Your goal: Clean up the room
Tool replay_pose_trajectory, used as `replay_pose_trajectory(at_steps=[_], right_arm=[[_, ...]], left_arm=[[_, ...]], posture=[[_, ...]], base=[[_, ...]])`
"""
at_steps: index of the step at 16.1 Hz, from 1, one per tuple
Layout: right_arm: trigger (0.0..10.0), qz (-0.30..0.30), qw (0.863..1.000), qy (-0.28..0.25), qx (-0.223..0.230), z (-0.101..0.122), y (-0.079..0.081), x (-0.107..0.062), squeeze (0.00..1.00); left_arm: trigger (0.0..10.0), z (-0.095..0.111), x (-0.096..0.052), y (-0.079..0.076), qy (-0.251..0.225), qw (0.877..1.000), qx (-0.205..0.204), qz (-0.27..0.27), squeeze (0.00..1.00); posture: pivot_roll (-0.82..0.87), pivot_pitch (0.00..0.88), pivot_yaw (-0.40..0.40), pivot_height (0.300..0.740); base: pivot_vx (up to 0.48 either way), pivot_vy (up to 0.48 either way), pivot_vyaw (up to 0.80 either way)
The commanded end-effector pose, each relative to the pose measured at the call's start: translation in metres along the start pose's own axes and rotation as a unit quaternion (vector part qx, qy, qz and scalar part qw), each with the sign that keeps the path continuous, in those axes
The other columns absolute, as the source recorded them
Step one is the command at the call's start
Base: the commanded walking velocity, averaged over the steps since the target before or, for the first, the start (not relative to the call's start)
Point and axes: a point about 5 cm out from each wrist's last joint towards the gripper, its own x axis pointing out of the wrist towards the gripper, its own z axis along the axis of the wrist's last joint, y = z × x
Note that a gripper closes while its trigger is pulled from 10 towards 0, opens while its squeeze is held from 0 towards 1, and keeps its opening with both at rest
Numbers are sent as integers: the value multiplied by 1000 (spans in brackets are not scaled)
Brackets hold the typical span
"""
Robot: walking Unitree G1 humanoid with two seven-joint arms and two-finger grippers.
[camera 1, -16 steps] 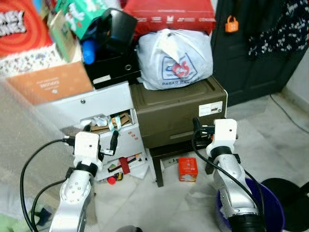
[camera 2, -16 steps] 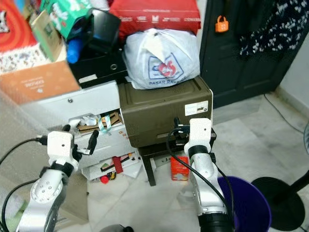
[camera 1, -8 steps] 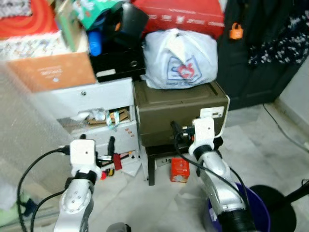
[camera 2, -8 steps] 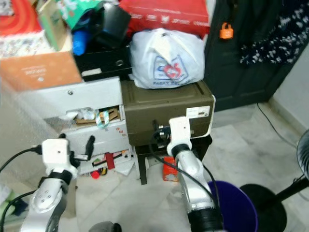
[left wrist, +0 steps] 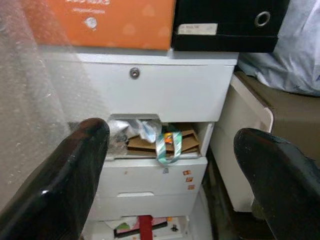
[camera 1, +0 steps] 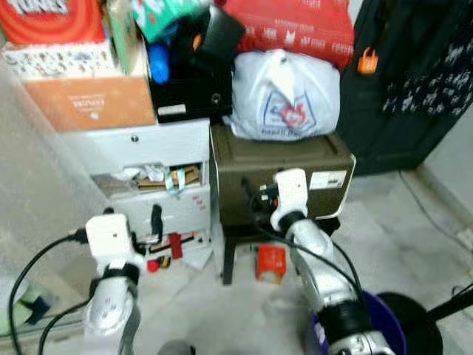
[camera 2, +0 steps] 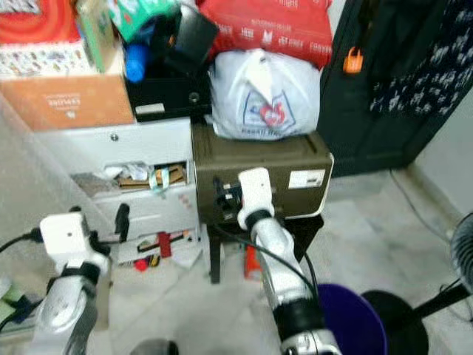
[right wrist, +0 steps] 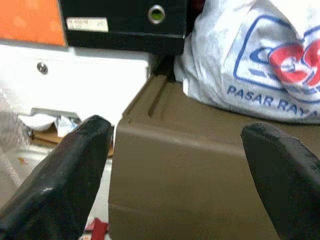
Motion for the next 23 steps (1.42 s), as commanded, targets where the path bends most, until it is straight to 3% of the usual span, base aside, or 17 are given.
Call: replay_pose_trajectory(at_steps=[1,7,13,23], right_arm=[[10000,-17,1000,-16,-1,7,-4,2,0],[10000,-32,999,-30,-13,13,-12,-3,0],[10000,-20,999,-23,-27,15,-16,-11,0],[10000,-53,999,2,3,4,-26,-22,0]], left_arm=[[10000,4,6,-4,-5,1000,-1,-16,0],[10000,18,27,-12,-28,999,-5,-43,0],[10000,12,13,-24,-3,998,-29,-48,0],[10000,4,4,-21,33,997,-49,-48,0]], posture=[[76,0,13,740],[26,0,27,740],[22,8,8,740],[25,2,12,740]], base=[[281,0,0],[299,0,0],[334,0,0],[326,0,0]])
